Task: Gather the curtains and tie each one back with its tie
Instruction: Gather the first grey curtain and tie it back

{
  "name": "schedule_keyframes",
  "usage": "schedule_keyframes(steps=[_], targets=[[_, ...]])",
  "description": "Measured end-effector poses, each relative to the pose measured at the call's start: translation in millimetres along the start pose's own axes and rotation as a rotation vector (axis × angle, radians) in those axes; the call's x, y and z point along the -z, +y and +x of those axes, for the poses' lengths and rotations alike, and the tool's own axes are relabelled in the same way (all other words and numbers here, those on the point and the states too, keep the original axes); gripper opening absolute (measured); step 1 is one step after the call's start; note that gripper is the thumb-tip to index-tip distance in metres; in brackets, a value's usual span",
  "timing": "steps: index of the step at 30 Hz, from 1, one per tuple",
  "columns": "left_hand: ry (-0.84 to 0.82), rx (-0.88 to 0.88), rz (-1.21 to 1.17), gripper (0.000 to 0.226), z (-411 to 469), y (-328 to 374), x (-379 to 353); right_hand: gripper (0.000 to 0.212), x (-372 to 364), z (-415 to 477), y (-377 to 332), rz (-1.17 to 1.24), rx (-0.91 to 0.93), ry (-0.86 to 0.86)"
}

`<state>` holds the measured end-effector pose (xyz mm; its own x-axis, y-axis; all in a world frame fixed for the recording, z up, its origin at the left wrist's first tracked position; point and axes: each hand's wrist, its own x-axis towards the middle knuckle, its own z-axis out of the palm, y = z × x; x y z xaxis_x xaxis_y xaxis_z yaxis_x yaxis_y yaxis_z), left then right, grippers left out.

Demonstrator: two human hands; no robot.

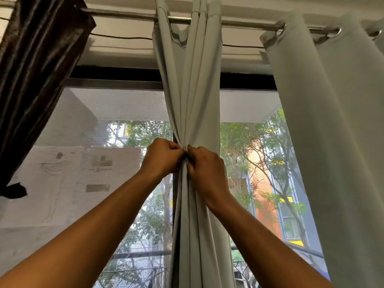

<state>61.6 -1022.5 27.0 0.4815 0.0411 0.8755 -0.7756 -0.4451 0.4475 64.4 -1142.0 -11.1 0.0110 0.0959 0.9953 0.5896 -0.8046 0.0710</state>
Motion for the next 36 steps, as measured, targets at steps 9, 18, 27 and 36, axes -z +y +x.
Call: schedule_keyframes(steps=[9, 18, 27, 36], targets=[[-0.014, 0.09, -0.147, 0.034, 3.6, -3.4, -8.5, 0.028, -2.5, -6.1, 10.4, 0.175, -0.077, -0.074], [0.119, -0.032, 0.142, 0.025, 10.3, -11.0, -17.6, 0.06, 10.5, 10.0, 82.0, 0.419, -0.604, -0.14], [0.13, 0.015, 0.142, 0.027, -4.1, -17.4, -25.5, 0.025, 4.2, -4.9, 99.4, 0.059, -0.664, -0.106], [0.126, -0.007, 0.145, 0.03, -18.5, -14.4, -27.0, 0.022, 15.9, -27.0, 20.0, -0.06, -0.241, 0.061]])
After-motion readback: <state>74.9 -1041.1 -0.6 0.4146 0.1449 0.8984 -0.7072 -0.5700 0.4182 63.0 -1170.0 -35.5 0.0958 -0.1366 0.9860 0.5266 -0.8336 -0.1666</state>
